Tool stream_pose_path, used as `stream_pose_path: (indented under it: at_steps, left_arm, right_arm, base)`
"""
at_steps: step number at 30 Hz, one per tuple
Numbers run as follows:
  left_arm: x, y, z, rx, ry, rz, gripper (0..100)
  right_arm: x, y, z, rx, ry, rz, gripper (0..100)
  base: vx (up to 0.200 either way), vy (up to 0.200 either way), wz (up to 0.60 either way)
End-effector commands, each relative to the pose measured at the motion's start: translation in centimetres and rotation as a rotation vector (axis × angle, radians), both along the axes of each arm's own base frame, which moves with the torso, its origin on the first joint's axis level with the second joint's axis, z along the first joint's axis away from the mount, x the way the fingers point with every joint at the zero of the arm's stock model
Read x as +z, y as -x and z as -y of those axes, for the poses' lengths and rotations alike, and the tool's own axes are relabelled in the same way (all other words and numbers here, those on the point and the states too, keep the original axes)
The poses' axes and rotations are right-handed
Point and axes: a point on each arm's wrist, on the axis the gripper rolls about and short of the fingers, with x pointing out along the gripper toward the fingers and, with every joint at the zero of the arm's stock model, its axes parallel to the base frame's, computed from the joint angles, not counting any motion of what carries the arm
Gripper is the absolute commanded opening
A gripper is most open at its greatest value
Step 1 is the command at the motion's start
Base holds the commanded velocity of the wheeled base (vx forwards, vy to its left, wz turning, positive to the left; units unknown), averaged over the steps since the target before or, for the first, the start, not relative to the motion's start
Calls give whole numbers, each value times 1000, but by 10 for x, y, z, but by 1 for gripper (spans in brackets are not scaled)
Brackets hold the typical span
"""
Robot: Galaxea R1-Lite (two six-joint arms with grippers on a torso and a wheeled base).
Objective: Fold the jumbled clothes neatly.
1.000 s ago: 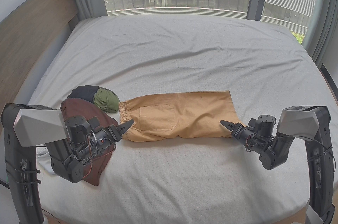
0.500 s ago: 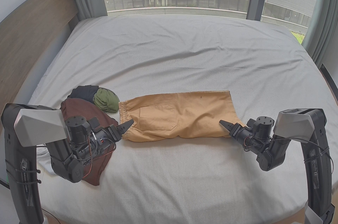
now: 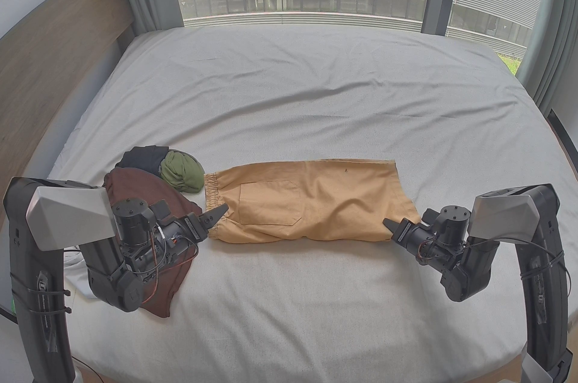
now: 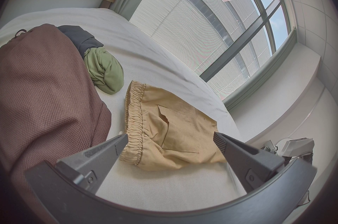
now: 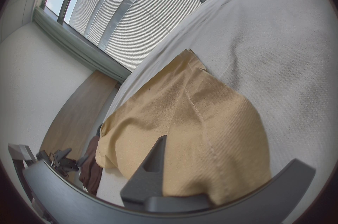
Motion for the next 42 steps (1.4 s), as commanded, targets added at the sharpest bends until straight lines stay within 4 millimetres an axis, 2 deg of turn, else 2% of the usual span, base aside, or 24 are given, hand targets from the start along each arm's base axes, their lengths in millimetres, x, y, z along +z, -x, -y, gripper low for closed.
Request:
stream_pose_path:
  at_steps: [1,3,10,14,15,20,26,33,34,42]
  left_arm:
    - [-1,0,0,0,0,-5,100]
    - [-2,1,0,0,0,-8,100]
    - [-3,0,1,1,0,-11,100]
    - [-4,0,1,1,0,-14,100]
    - [-4,0,1,1,0,-14,100]
    - [-4,0,0,20,-4,-11,100]
    - [-4,1,0,17,-4,-16,100]
    - [-10,3,1,9,-8,-37,100]
    - [-11,3,1,8,-7,-39,100]
    - [-12,4,4,7,19,-56,100]
  right_arm:
    - [9,21,2,17,58,-25,0]
    - [9,29,4,13,84,-42,0]
    - [13,77,18,16,252,-131,0]
    - [21,100,27,8,266,-186,0]
    - [21,100,27,8,266,-186,0]
    - [24,134,43,-10,285,-299,0]
    - [25,150,56,-30,313,-349,0]
    - [20,152,54,-7,327,-366,0]
    - [19,152,54,-6,327,-368,100]
    - [26,172,41,82,337,-394,100]
  base:
    - [0,0,0]
    - [0,0,0]
    - [0,0,0]
    - [0,0,0]
    - [0,0,0]
    - [0,0,0]
    - [0,0,0]
    - [0,0,0]
    - [0,0,0]
    - [0,0,0]
